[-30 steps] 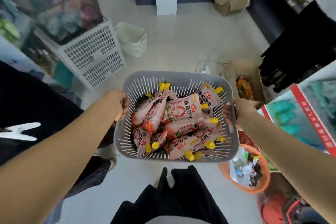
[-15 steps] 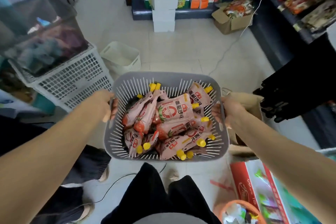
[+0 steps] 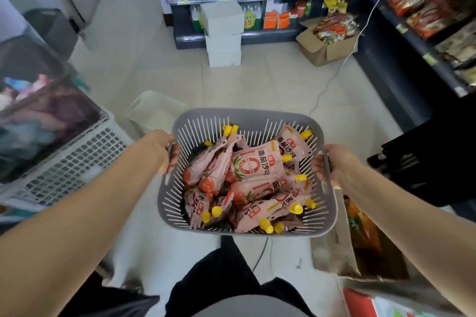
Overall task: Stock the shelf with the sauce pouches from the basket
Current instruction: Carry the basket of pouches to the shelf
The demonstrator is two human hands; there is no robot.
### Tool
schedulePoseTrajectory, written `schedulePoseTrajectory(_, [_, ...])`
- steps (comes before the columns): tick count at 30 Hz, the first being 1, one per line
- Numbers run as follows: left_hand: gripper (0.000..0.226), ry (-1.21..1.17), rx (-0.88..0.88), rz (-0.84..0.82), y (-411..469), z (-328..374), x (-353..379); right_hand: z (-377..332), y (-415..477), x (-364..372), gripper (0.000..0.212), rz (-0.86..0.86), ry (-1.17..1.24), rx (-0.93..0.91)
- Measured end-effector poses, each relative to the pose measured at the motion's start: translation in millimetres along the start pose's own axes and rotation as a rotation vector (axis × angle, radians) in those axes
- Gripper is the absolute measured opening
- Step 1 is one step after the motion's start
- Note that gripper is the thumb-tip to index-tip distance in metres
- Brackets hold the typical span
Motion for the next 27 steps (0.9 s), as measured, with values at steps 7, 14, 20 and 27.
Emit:
schedulePoseTrajectory(7, [0.037, 0.011, 0.043, -0.039, 50.5, 132.1, 40.4, -88.3, 65.4, 58.7, 0.038, -0.012, 0.019, 0.000])
schedulePoseTrajectory(14, [0.033, 0.003, 0.030, -0.021, 88.9, 256.7, 86.0, -197.0, 136.7, 107.1, 0.039, -0.011, 0.036, 0.001])
schedulePoseTrajectory(20, [0.033, -0.058, 0.007, -0.034, 132.6, 338.1, 127.0, -300.9, 203.0, 150.2, 0.040, -0.044, -0.031, -0.026])
schedulePoseTrajectory(27, [0.036, -0.107, -0.016, -0.016, 177.8, 437.5, 160.1, -412.2, 268.8, 206.7, 0.041, -0.064, -0.084, -0.041])
Point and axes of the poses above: each hand's wrist, its own y-axis towards the middle knuckle, its own x-axis out of the palm, z = x × y, the point moved 8 cm from there along y, towards the middle knuckle, and after that the axes turned 3 degrees about y, right-handed, at the moved point
